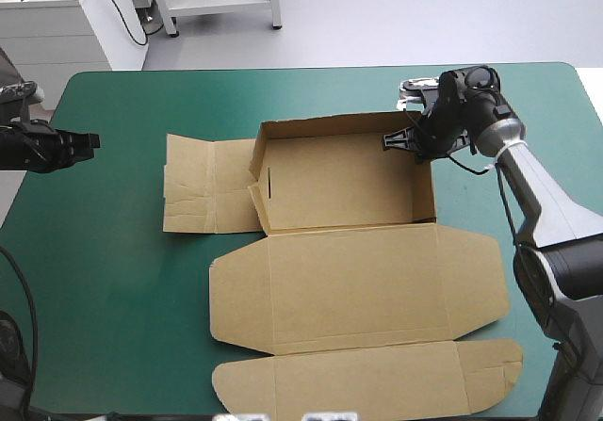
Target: Fold the box
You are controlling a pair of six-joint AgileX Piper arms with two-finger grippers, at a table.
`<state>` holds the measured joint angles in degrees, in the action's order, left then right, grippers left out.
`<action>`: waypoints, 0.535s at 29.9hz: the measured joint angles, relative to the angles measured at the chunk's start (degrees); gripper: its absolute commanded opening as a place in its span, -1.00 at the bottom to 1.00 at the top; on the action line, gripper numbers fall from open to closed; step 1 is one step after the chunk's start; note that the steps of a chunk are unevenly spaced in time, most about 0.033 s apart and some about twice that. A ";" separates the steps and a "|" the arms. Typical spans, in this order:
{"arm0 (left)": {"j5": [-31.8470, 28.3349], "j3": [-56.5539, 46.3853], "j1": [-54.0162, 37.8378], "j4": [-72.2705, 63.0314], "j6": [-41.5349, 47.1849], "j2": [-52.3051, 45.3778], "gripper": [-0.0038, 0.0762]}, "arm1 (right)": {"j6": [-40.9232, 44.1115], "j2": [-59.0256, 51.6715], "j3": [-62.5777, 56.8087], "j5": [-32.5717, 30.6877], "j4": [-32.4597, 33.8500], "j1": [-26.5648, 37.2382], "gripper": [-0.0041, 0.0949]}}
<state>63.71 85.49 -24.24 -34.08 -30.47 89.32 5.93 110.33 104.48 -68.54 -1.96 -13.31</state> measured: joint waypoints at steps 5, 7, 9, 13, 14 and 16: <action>0.40 0.00 0.00 0.61 0.05 0.00 -0.92 | 0.28 1.14 0.47 1.02 0.61 0.00 -0.94; 0.56 0.00 0.00 1.15 0.10 0.00 -0.92 | 0.28 1.26 0.47 1.35 0.66 0.10 -0.91; 0.75 0.00 0.00 1.67 -0.10 0.00 -0.92 | 0.38 1.26 0.47 1.51 0.30 0.32 -0.81; 1.19 0.00 0.00 2.16 -0.23 0.00 -0.92 | 0.39 1.46 0.47 1.66 -0.25 0.61 -0.43; 1.19 0.00 0.00 2.28 -0.23 0.00 -0.92 | 0.39 1.54 0.42 1.30 -0.63 0.74 -0.29; 1.19 0.00 0.00 2.48 -0.23 0.00 -0.92 | 0.39 1.83 0.27 0.75 -1.56 1.16 -0.02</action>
<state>64.91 85.49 -24.24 -31.60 -30.70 89.32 6.32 112.17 104.74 -67.79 -3.51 -12.15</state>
